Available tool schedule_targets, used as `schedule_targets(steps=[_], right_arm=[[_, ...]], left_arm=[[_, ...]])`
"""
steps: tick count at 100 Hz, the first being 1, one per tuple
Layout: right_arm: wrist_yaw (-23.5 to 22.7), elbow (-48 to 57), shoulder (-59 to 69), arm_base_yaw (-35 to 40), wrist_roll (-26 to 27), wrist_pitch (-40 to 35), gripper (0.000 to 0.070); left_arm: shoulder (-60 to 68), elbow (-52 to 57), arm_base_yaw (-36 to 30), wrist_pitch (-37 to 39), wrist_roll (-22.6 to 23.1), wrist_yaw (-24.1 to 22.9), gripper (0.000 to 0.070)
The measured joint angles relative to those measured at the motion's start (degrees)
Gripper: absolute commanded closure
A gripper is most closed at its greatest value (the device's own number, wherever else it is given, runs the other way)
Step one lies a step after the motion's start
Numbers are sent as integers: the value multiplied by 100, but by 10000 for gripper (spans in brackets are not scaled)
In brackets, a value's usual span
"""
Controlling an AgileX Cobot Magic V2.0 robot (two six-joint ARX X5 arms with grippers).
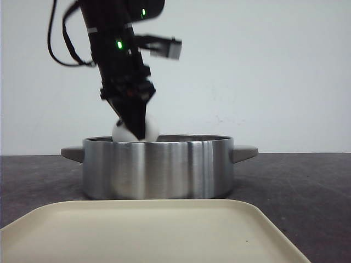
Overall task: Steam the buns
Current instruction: 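Lower the bun into the pot, open the left gripper, withdraw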
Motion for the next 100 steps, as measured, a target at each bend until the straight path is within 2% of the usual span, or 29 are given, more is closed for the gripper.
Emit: schedule_targets(steps=[9, 34, 38, 42, 52, 55, 58, 70, 81, 88, 91, 94, 100], right_arm=[[0, 0, 0, 0, 31, -4, 700], [0, 0, 0, 0, 149, -17, 700], [0, 0, 0, 0, 162, -20, 700], [0, 0, 0, 0, 173, -20, 700], [0, 0, 0, 0, 186, -20, 700], [0, 0, 0, 0, 186, -20, 700], [0, 0, 0, 0, 186, -20, 700], [9, 0, 0, 0, 188, -20, 700], [15, 0, 0, 0, 188, -20, 700], [17, 0, 0, 0, 188, -20, 700], [17, 0, 0, 0, 188, -20, 700], [17, 0, 0, 0, 188, -20, 700], [35, 0, 0, 0, 188, -20, 700]], left_arm=[[197, 0, 33, 68, 129, 179, 700], [704, 0, 85, -114, 240, 190, 690], [728, -2, 109, -127, 247, 192, 623], [728, -2, 129, -118, 247, 188, 514], [726, 0, 157, -101, 247, 136, 136], [726, 0, 157, -74, 251, 94, 66], [723, 7, 157, -46, 251, 46, 38], [667, 26, 146, 13, 225, -269, 38], [658, 114, 144, -72, 160, -376, 41], [640, 264, 129, -133, 33, -437, 83], [621, 387, 127, -186, -52, -439, 125], [568, 511, 114, -203, -138, -444, 202], [391, 802, 98, -232, -389, -450, 463]])
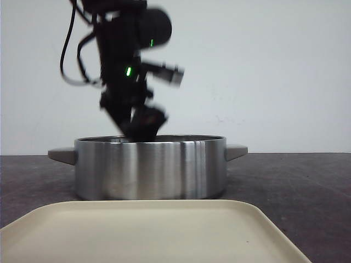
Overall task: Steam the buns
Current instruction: 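Lower the bun into the pot, open the left gripper, withdraw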
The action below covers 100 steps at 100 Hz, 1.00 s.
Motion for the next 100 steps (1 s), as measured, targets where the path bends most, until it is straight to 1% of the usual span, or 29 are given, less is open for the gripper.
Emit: schedule_targets(steps=[4, 5, 6, 9, 16, 24, 31, 36, 40, 45, 51, 55, 61, 69, 74, 79, 86, 94, 100], right_arm=[[55, 0, 0, 0, 0, 0, 700], [79, 0, 0, 0, 0, 0, 700], [105, 0, 0, 0, 2, 0, 700], [164, 0, 0, 0, 2, 0, 700], [286, -11, 0, 0, 2, 0, 700], [304, -122, -9, 0, 17, 0, 700], [304, -345, -35, 0, 20, 2, 700], [302, -614, -92, 0, 20, 66, 693], [299, -903, -175, 9, 20, 284, 693], [258, -1325, -317, 33, 20, 739, 693], [9, -1928, -535, 72, -22, 1471, 693], [-293, -2380, -704, 105, -92, 2022, 693], [-848, -3077, -970, 142, -273, 2916, 693], [-1633, -3963, -1300, 144, -490, 4120, 693], [-1906, -4433, -1471, 144, -553, 4745, 693], [-1954, -4815, -1587, 144, -595, 5213, 693], [-1878, -5215, -1644, 142, -632, 5532, 693], [-1604, -5499, -1644, 142, -636, 5595, 693], [-1434, -5554, -1591, 140, -638, 5455, 693]], left_arm=[[-153, 223, -9, -31, -225, 20, 652], [-192, 273, -9, -31, -295, 42, 689], [-238, 326, -9, -31, -363, 57, 700], [-385, 470, -9, -33, -590, 173, 687], [-772, 691, -2, 17, -1180, 570, 689], [-1257, 717, 7, -9, -1862, 1110, 689], [-1602, 717, 7, -92, -2345, 1377, 689], [-1818, 715, -4, -160, -2555, 1541, 689], [-2000, 695, -39, -243, -2673, 1663, 689], [-2256, 608, -146, -407, -2758, 1753, 688], [-2616, 389, -407, -671, -2837, 1753, 688], [-2874, 168, -627, -763, -2861, 1674, 689], [-3296, -275, -986, -645, -2955, 1456, 689], [-3943, -1016, -1416, -149, -3198, 966, 689], [-4400, -1515, -1683, 229, -3440, 608, 689], [-4861, -1991, -1958, 531, -3722, 240, 689], [-5447, -2562, -2328, 673, -4116, -317, 689], [-5893, -3012, -2573, 597, -4470, -857, 689], [-6065, -3136, -2601, 420, -4645, -1034, 688]])
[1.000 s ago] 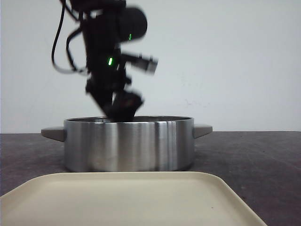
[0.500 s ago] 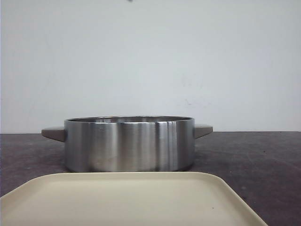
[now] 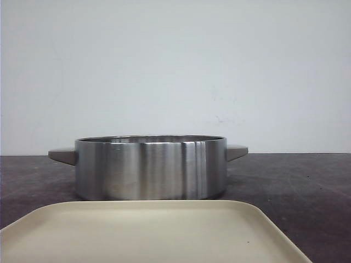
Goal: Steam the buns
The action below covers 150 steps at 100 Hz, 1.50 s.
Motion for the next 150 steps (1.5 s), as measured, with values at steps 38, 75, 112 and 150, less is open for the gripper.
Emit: schedule_targets(steps=[38, 75, 112, 150], right_arm=[[85, 2, -48, 0, 2, -72, 693], [70, 2, -74, 2, 2, -72, 693], [42, -319, -1141, -870, 157, -96, 693], [-1095, -3904, -2942, -4124, 162, 2334, 693]], left_arm=[[-138, -2, -15, -232, -210, -26, 684], [-138, -2, -15, -216, -247, -26, 684], [-140, -2, -15, -219, -251, -26, 684], [-144, -2, -15, -216, -251, -26, 684]])
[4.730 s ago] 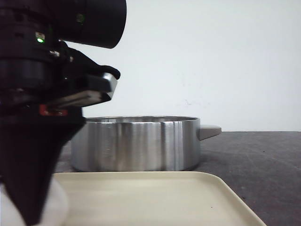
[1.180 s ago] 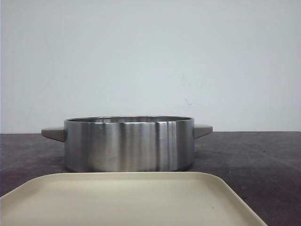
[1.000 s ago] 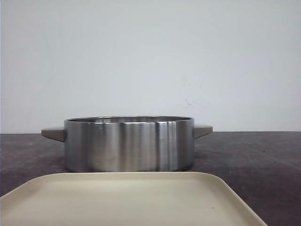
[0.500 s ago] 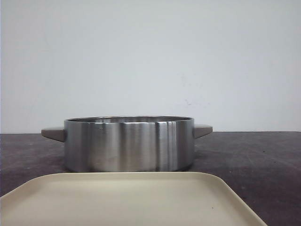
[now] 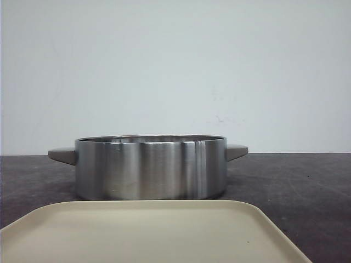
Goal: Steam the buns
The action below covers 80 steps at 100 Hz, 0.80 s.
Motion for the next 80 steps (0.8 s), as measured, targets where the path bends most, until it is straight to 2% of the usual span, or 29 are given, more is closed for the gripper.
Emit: schedule_targets(steps=[12, 30, 80], right_arm=[[-28, -555, -426, -365, 22, 70, 693], [-35, -605, -634, -605, 210, -1069, 693], [-39, -597, -625, -643, 234, -1075, 693]], left_arm=[[0, 0, 0, 0, 0, 0, 684], [-2, 0, 0, 4, 0, 0, 684], [-2, 0, 0, 13, 0, 0, 684]])
